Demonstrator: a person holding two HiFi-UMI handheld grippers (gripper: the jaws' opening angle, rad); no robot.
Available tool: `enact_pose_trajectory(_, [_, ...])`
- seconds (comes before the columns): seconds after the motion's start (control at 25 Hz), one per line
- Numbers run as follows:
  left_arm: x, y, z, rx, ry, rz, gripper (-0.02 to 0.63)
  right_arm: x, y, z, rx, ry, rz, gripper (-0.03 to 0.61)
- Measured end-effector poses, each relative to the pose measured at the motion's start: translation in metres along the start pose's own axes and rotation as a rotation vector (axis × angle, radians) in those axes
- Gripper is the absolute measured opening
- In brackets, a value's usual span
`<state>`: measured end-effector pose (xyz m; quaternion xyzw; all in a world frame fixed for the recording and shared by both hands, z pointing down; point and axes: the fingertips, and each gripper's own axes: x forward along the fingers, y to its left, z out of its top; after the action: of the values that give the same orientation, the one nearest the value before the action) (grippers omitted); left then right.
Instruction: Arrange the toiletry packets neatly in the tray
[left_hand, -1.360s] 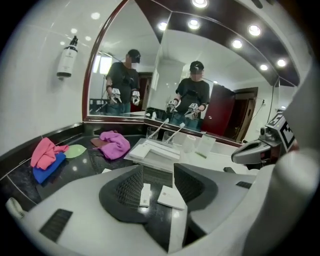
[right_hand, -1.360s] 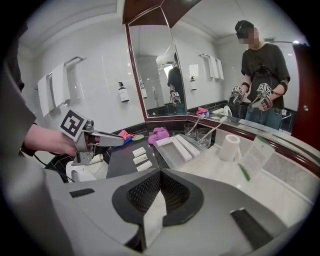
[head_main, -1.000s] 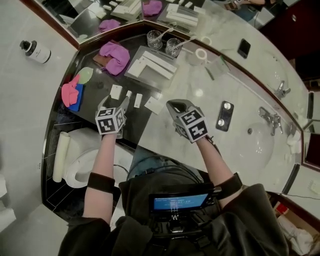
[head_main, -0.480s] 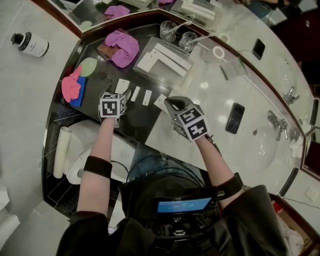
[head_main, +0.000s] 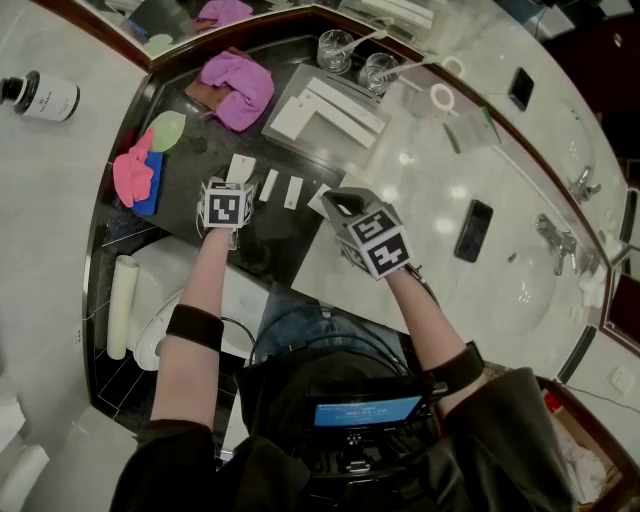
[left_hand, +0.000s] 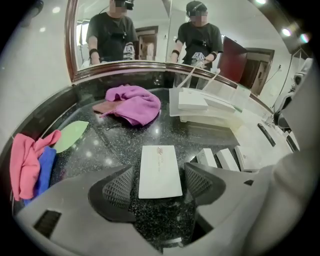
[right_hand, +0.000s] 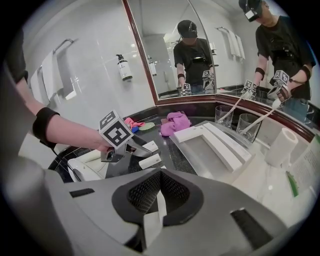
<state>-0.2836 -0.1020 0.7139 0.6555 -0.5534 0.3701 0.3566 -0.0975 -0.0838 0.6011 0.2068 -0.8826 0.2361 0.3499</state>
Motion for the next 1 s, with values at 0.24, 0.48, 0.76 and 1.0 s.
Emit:
enact_pose_trajectory(0.24, [0.001,0.001,-0.001,-0.006,-0.033,0.015,0.239,-0.002,-0.003,-0.004,0.012,0.001,-0.008,0.006])
enact_pose_trajectory(0.48, [-0.011,0.0,0.011,-0.008,-0.119,0.018,0.238,-0.008,-0.001,-0.009,0.016,-0.006,-0.009,0.006])
enact_pose_trajectory(0.76, [-0.05,-0.013,0.033,0.003,-0.235,0.018,0.238,-0.026,0.0,-0.013,0.01,-0.029,-0.021,0.006])
enact_pose_trajectory(1.0, [-0.106,-0.039,0.043,0.006,-0.334,0.018,0.238,-0.051,0.002,-0.016,-0.004,-0.059,-0.044,0.006])
